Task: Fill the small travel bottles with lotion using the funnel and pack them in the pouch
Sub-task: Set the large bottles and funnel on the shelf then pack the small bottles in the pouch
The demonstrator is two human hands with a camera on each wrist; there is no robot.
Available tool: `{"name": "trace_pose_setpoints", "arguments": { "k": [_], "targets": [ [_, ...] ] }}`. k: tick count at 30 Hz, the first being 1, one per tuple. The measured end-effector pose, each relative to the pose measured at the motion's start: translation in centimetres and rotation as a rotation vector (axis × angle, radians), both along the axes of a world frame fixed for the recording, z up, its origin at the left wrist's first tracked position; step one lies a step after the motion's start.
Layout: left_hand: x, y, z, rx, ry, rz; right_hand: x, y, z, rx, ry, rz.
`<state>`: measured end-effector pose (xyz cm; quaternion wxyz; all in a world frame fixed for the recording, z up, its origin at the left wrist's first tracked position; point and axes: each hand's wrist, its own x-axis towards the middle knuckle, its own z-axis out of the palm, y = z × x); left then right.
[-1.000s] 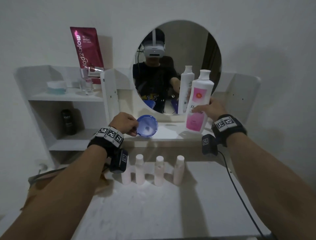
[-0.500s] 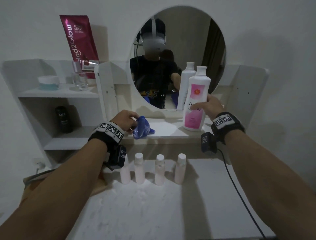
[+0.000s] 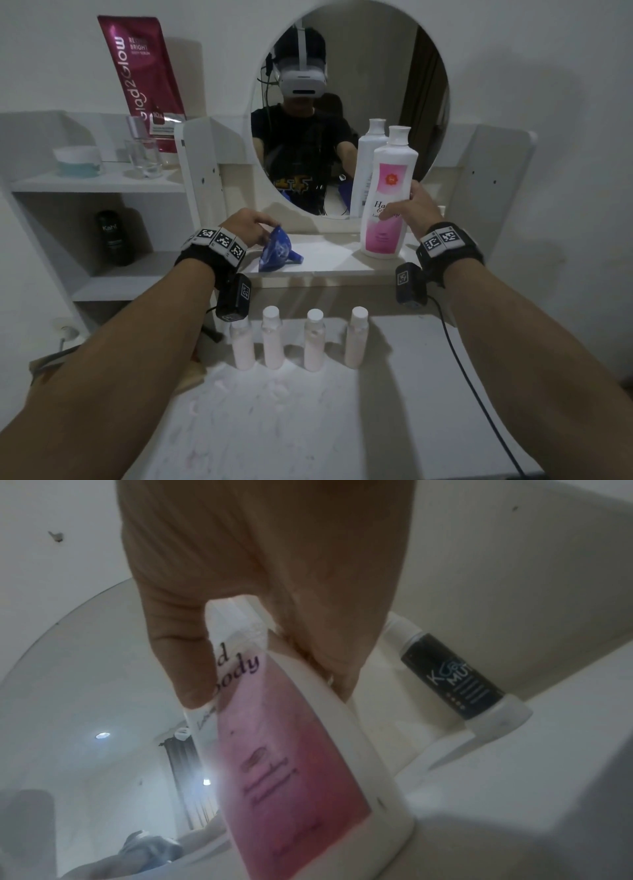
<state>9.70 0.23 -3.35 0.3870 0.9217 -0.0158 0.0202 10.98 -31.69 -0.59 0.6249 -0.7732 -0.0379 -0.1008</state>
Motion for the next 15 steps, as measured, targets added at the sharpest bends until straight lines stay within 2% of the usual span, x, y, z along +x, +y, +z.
{"name": "trace_pose_setpoints", "arguments": {
  "k": [7,12,15],
  "targets": [
    [-2.0,-0.2,1.8,0.006,-0.201,0.122,-1.2,-0.1,-0.4,0.059,-0.061,-0.143],
    [-7.1,-0.4,2.2,-0.029,-0.383,0.150,-4.9,1.1,-0.3,0.165,-0.281,-0.413],
    [-11.2,-0.3,0.9,-0.033,-0.428,0.137,-8.2,3.1,-1.0,0.142,-0.355,-0.433]
  ]
}}
